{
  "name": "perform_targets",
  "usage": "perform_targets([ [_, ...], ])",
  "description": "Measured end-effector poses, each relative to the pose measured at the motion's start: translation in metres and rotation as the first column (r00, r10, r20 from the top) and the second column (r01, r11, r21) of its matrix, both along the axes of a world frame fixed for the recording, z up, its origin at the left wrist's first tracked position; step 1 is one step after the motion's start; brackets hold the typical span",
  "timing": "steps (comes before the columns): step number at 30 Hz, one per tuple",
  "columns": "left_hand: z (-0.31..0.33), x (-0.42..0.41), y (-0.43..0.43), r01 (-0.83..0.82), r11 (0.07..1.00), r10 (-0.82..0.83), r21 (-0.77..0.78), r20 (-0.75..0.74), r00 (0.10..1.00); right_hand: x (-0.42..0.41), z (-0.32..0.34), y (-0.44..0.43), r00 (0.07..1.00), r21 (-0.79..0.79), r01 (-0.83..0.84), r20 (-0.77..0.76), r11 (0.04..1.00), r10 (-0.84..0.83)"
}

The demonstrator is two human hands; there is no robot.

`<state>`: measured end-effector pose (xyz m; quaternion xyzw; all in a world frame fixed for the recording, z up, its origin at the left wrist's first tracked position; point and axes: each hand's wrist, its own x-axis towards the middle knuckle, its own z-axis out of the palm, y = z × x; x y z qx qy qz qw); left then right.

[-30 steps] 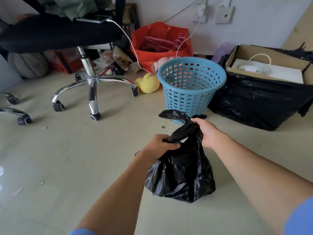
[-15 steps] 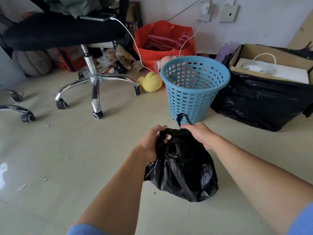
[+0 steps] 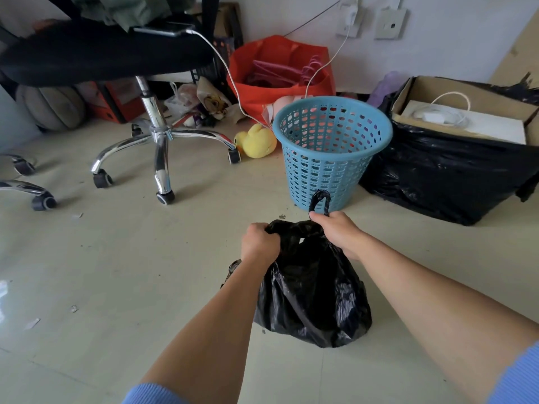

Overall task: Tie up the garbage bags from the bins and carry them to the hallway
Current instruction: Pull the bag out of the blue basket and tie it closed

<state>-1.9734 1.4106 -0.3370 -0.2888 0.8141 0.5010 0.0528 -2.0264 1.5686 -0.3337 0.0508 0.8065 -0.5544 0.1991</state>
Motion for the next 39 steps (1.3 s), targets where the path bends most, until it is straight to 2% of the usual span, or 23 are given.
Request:
perform_targets([
  [2,0.005,-0.002,0.0,-0.143,0.964,0.155,0.222,-0.038,0.987,0.0,0.002,-0.004,1.0,-0.005,-0.013,0.0,1.0,0.013],
  [5,0.009,-0.005,-0.005,-0.206,0.845,0.259,0.494,-0.04,0.965,-0.002,0.003,-0.005,0.998,-0.036,0.061,-0.009,0.997,-0.061],
  [9,0.02,-0.005,-0.012,-0.225,0.561,0.369,0.797,0.002,0.929,-0.004,0.003,-0.001,0.991,-0.092,0.135,0.02,0.986,-0.134],
  [11,0.023,-0.006,-0.014,-0.203,0.44,0.355,0.875,0.038,0.934,-0.005,0.001,-0.001,0.988,-0.131,0.151,0.045,0.98,-0.146],
  [13,0.026,-0.008,-0.013,-0.183,0.374,0.338,0.909,0.05,0.94,-0.005,0.003,-0.003,0.98,-0.167,0.19,0.09,0.968,-0.177],
  [16,0.033,-0.009,-0.011,-0.183,0.344,0.366,0.921,0.048,0.929,-0.007,0.011,-0.003,0.951,-0.266,0.287,0.192,0.92,-0.241],
  [18,0.032,-0.009,-0.012,-0.211,0.362,0.446,0.908,0.031,0.895,-0.01,0.016,-0.002,0.909,-0.357,0.406,0.256,0.841,-0.33],
  [19,0.031,-0.009,-0.013,-0.25,0.422,0.5,0.871,0.007,0.866,-0.011,0.02,-0.001,0.882,-0.42,0.464,0.297,0.78,-0.365],
  [20,0.029,-0.009,-0.015,-0.304,0.529,0.543,0.793,-0.04,0.839,-0.012,0.023,-0.001,0.856,-0.471,0.513,0.335,0.718,-0.393],
  [22,0.025,-0.008,-0.019,-0.391,0.801,0.518,0.453,-0.198,0.832,-0.013,0.029,-0.002,0.799,-0.541,0.601,0.405,0.588,-0.444],
  [23,0.023,-0.007,-0.02,-0.399,0.883,0.458,0.246,-0.275,0.845,-0.013,0.031,-0.003,0.771,-0.566,0.637,0.439,0.524,-0.462],
  [24,0.023,-0.004,-0.019,-0.384,0.921,0.384,0.068,-0.336,0.86,-0.013,0.032,-0.004,0.745,-0.582,0.665,0.467,0.468,-0.477],
  [26,0.019,0.001,-0.018,-0.314,0.925,0.206,-0.213,-0.413,0.887,-0.015,0.033,-0.006,0.711,-0.592,0.697,0.495,0.405,-0.5],
  [27,0.016,0.003,-0.017,-0.272,0.899,0.112,-0.343,-0.42,0.9,-0.016,0.034,-0.006,0.695,-0.582,0.711,0.498,0.395,-0.518],
  [29,0.01,0.008,-0.019,-0.188,0.82,-0.028,-0.541,-0.365,0.93,-0.018,0.036,-0.001,0.66,-0.542,0.743,0.49,0.393,-0.57],
  [31,0.004,0.012,-0.028,-0.081,0.746,-0.095,-0.661,-0.227,0.969,-0.023,0.035,0.01,0.626,-0.503,0.769,0.468,0.395,-0.624],
  [34,-0.007,0.024,-0.043,0.092,0.684,-0.125,-0.724,0.008,0.992,-0.03,0.024,0.035,0.555,-0.408,0.821,0.406,0.399,-0.726],
  [37,-0.014,0.033,-0.053,0.106,0.704,-0.082,-0.702,0.068,0.994,-0.031,0.012,0.057,0.485,-0.345,0.866,0.407,0.361,-0.774],
  [39,-0.015,0.03,-0.056,0.107,0.746,-0.057,-0.657,0.098,0.994,-0.032,0.009,0.065,0.471,-0.321,0.876,0.401,0.361,-0.786],
])
